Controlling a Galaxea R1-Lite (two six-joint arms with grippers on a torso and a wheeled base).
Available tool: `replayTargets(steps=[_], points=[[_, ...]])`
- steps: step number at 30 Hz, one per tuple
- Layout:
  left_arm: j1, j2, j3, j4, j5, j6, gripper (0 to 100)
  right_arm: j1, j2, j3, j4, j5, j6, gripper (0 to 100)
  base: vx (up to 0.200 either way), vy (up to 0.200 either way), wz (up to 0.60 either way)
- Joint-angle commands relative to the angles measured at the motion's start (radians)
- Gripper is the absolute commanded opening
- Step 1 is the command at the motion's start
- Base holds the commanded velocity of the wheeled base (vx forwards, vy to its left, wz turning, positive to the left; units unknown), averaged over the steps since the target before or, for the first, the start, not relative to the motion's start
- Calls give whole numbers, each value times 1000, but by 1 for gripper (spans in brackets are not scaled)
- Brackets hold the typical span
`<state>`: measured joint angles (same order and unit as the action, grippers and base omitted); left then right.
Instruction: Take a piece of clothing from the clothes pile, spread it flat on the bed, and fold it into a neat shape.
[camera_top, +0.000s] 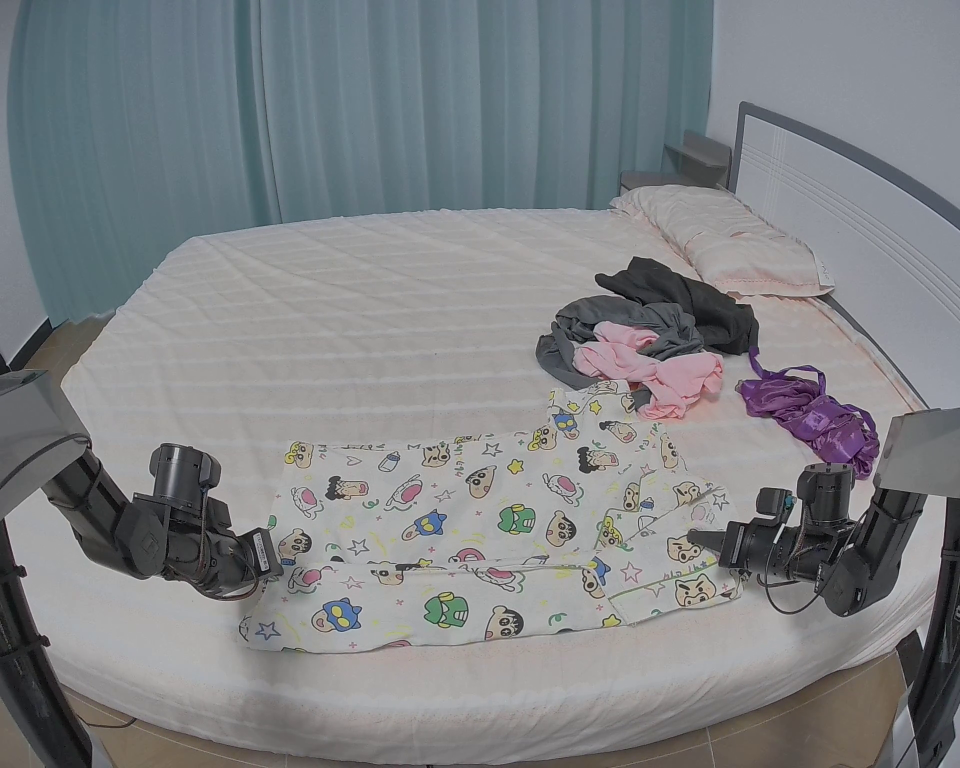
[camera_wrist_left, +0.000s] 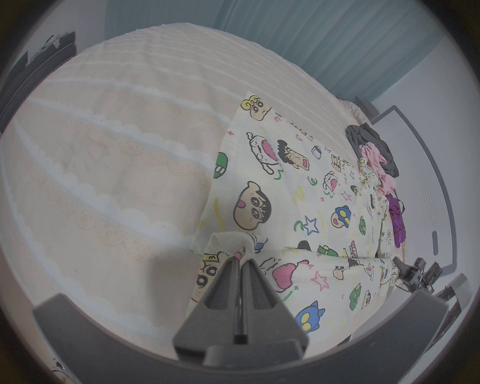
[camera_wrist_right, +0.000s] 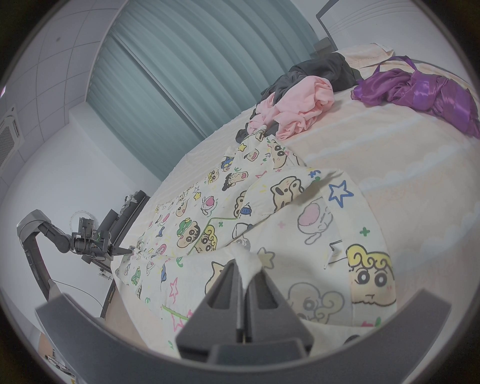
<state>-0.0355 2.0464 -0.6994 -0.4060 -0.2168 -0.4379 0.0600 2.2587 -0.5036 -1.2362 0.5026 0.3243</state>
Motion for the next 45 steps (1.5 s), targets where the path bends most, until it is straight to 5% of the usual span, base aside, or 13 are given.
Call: replayTargets(steps=[1, 8, 9, 16, 24, 30, 37, 45], points=[[0, 58, -29, -1, 5, -16, 0, 1, 16, -23, 0, -1, 1, 0, 0, 0, 0], [-4, 55, -57, 3, -3, -85, 0, 4, 28, -46, 0, -2, 2, 0, 0, 0, 0], [-4, 54, -57, 1, -3, -87, 100, 4, 28, -46, 0, -2, 2, 100, 0, 0, 0], [6, 18, -43, 7, -4, -97, 100, -6, -15, -32, -6, -19, 15, 100, 0, 0, 0], [54, -110, -22, 4, -12, -159, 100, -42, -145, 48, -23, -90, 122, 100, 0, 0, 0], [86, -242, 57, -2, -131, -206, 100, -37, -229, 146, -39, -174, 266, 100, 0, 0, 0], [85, -301, 181, -105, -141, -259, 100, -39, -217, 238, -149, -168, 386, 100, 86, 0, 0], [83, -296, 262, -212, -142, -291, 100, -23, -196, 274, -215, -168, 392, 100, 200, 0, 0]])
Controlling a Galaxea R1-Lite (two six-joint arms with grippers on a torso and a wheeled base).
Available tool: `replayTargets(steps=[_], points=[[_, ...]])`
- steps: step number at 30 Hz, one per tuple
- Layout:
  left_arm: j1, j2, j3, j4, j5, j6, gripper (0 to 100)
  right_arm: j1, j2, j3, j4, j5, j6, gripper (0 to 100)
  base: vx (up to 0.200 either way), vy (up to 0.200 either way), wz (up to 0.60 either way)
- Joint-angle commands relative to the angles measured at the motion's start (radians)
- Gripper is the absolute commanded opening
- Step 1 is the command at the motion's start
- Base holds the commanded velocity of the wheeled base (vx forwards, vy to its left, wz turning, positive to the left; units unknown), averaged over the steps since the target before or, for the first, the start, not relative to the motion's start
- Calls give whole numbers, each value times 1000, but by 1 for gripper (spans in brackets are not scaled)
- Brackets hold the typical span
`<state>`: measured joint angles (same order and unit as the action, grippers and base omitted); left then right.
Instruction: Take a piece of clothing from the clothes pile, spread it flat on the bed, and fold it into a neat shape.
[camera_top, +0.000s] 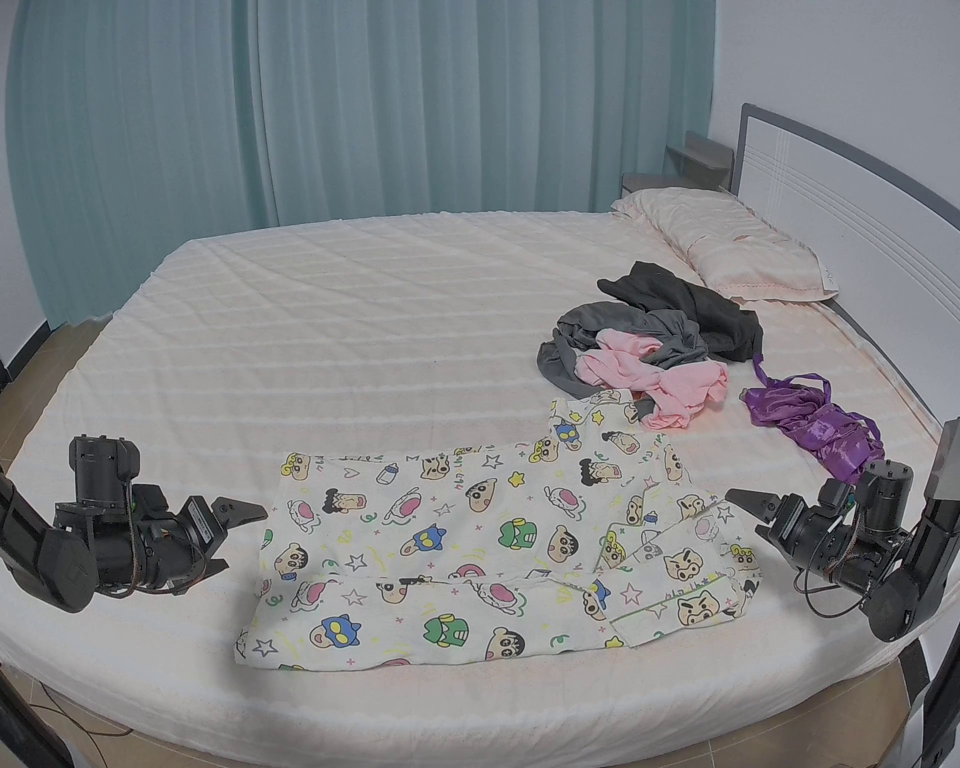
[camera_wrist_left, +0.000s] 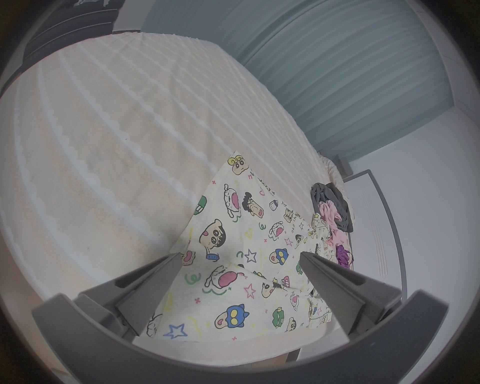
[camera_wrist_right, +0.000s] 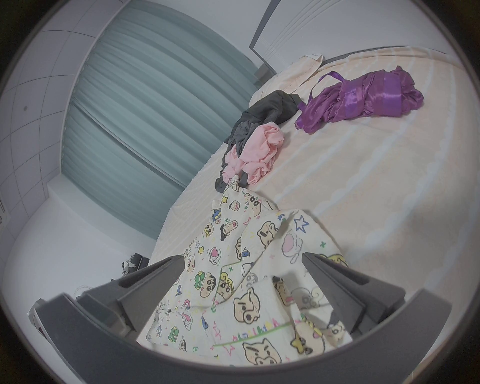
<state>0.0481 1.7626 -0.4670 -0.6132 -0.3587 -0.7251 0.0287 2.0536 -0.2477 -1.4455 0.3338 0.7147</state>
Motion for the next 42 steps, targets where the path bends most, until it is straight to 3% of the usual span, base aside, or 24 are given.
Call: replayTargets(steps=[1, 33, 42], points=[[-1, -12, 33, -5, 0, -4, 100, 11, 8, 19, -6, 1, 3, 100, 200, 0, 0], [-56, -12, 67, -5, 3, -62, 100, 31, 20, 13, -7, -1, 2, 100, 0, -19, 0], [-28, 98, -130, 3, 43, -48, 100, 46, 13, 14, -7, -9, -1, 100, 0, 0, 0]])
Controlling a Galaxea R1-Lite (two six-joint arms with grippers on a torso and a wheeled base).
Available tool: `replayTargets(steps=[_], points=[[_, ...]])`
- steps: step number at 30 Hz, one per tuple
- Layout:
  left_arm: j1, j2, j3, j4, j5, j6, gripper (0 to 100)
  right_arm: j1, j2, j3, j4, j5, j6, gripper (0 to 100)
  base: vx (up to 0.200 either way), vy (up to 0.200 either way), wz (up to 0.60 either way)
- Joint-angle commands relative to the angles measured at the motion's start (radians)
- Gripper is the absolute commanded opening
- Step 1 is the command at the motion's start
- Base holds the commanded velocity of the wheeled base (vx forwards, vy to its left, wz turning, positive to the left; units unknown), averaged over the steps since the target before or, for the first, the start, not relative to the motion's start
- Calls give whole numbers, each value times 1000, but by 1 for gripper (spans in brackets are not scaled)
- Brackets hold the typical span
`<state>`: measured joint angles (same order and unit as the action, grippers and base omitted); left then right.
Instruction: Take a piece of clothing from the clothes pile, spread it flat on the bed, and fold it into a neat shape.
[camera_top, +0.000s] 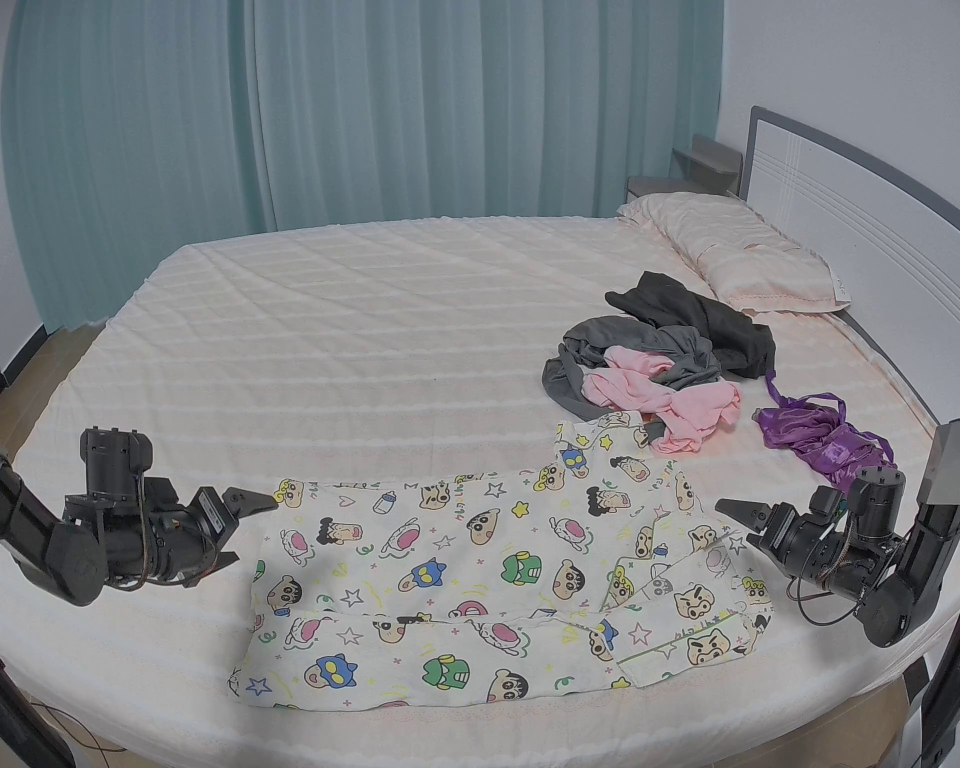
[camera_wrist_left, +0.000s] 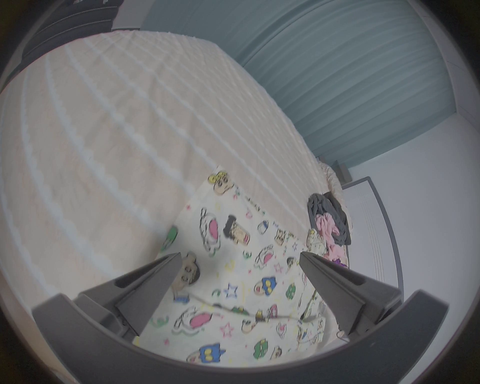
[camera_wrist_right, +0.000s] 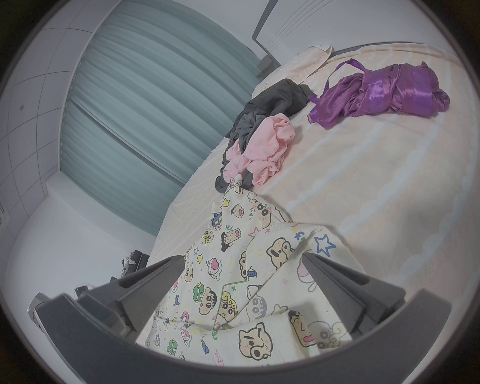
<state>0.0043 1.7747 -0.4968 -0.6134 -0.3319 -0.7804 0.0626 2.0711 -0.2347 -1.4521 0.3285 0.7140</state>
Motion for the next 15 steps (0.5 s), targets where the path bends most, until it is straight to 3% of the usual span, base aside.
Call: replayTargets(steps=[1, 7, 15], points=[[16, 115, -128, 3, 21, 20, 100, 14, -5, 2, -1, -3, -2, 100, 0, 0, 0], [39, 279, -290, 6, 33, 187, 100, 26, -6, 3, 1, -5, -8, 100, 0, 0, 0], [33, 439, -491, 60, 83, 248, 100, 33, -6, 8, 1, -6, -15, 100, 0, 0, 0]])
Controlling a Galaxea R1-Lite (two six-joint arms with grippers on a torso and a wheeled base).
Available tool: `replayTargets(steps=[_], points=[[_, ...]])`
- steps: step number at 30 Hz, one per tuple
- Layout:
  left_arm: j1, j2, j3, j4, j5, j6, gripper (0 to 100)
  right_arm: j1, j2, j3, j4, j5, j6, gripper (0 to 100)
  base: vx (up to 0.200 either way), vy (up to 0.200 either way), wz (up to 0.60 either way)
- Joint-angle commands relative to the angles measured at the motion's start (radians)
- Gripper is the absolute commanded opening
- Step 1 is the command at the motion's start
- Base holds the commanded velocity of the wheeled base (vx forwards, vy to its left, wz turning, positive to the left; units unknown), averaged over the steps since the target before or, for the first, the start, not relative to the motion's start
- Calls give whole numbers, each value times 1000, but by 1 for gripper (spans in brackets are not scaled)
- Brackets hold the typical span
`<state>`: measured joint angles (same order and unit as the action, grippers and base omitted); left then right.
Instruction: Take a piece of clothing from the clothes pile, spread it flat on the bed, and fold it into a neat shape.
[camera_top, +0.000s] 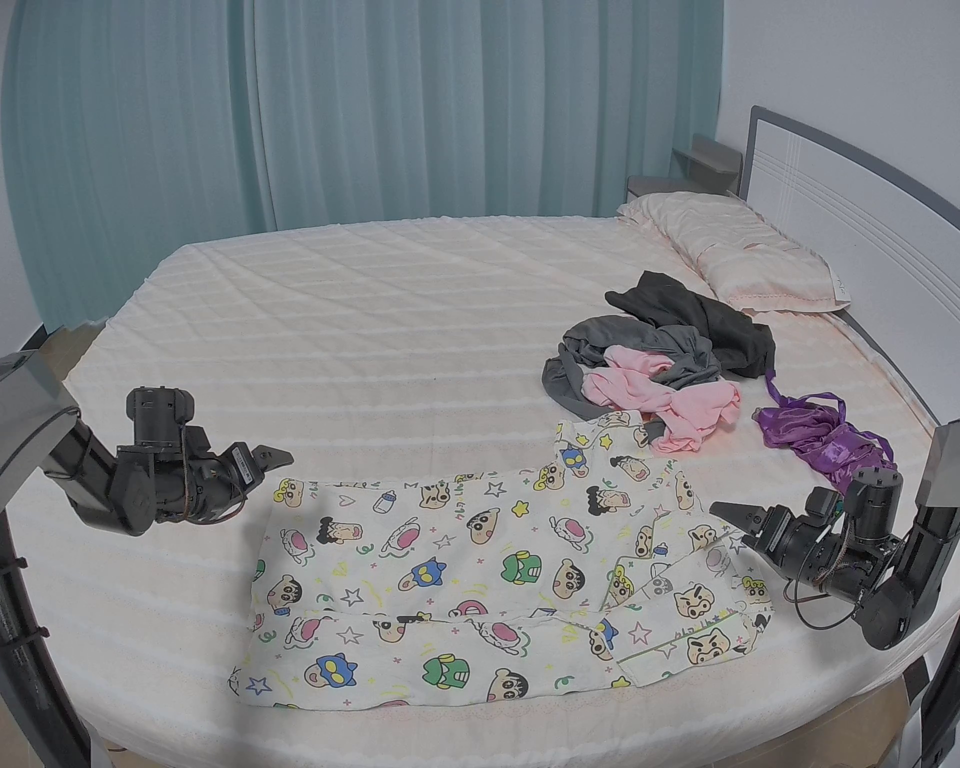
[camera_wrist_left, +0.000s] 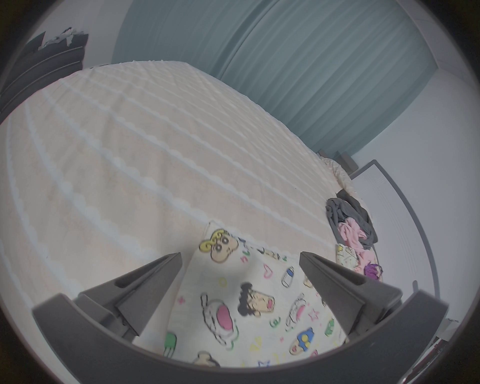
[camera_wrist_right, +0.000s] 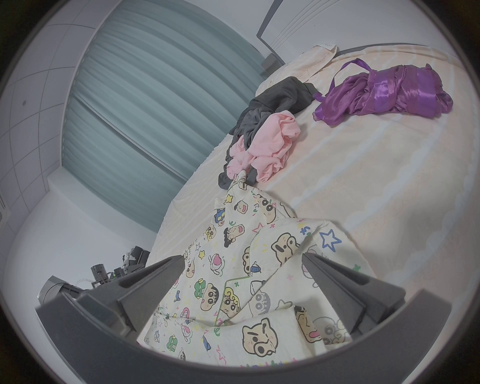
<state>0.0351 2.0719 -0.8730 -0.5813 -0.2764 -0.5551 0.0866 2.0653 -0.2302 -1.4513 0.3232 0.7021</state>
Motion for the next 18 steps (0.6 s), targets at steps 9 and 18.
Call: replayTargets(steps=[9, 18], points=[[-21, 209, -219, 37, 37, 23, 100, 22, -4, 0, 0, -1, -7, 100, 0, 0, 0], [-32, 260, -276, 37, 45, 24, 100, 32, -4, -1, 0, -1, -7, 100, 0, 0, 0]])
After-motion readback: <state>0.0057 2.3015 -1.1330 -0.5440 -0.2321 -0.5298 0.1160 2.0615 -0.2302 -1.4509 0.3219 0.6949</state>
